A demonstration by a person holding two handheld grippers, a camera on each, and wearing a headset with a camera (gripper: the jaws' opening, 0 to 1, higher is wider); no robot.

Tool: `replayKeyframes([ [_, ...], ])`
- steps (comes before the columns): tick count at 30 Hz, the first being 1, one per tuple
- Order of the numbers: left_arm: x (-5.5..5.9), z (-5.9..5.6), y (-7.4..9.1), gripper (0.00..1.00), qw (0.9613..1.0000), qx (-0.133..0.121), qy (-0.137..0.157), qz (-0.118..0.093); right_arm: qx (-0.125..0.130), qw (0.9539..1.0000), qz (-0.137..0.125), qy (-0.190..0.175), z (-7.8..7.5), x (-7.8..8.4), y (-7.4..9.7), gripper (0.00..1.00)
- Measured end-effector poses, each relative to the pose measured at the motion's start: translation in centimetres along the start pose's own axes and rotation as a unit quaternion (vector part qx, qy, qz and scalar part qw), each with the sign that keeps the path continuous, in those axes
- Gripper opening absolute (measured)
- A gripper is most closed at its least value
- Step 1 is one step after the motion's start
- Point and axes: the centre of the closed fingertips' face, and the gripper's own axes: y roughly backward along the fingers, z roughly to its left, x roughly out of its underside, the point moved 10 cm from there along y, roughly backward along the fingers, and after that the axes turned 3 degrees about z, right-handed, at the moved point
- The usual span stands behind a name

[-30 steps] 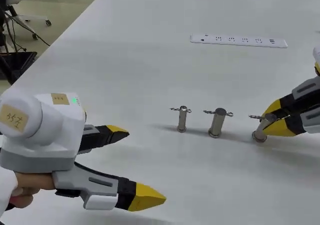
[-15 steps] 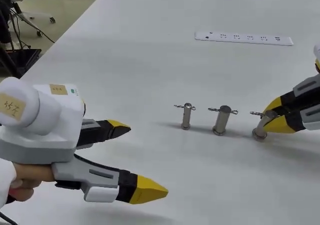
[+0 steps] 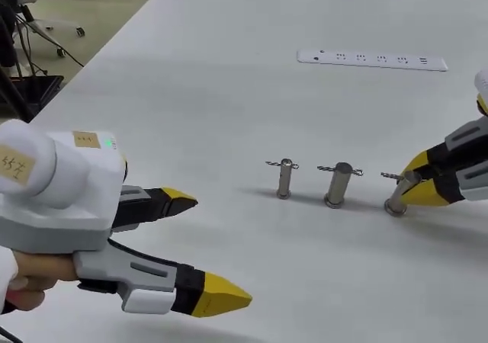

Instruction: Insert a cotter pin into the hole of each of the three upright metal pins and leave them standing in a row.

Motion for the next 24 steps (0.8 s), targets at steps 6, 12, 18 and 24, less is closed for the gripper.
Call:
replayKeyframes([
  [6, 0.0, -0.2, -0.1, 0.85, 1.0000, -0.002, 0.003, -0.003, 0.021, 0.9996, -0.003, -0.017, 0.6, 0.2, -0.3, 0.12],
  [12, -0.4, -0.9, -0.1, 0.85, 0.9993, -0.011, 0.015, -0.031, 0.051, 0.9855, -0.089, -0.135, 1.0, 0.7, 0.2, 0.38],
  [18, -0.8, -1.1, -0.1, 0.86, 0.9976, -0.029, 0.029, -0.055, 0.081, 0.9701, -0.146, -0.176, 2.9, -0.1, 2.0, 0.54],
  [24, -1.0, -0.9, 0.0, 0.81, 0.9949, -0.043, 0.060, -0.069, 0.115, 0.9479, -0.201, -0.219, 4.8, -1.2, 3.5, 0.76],
])
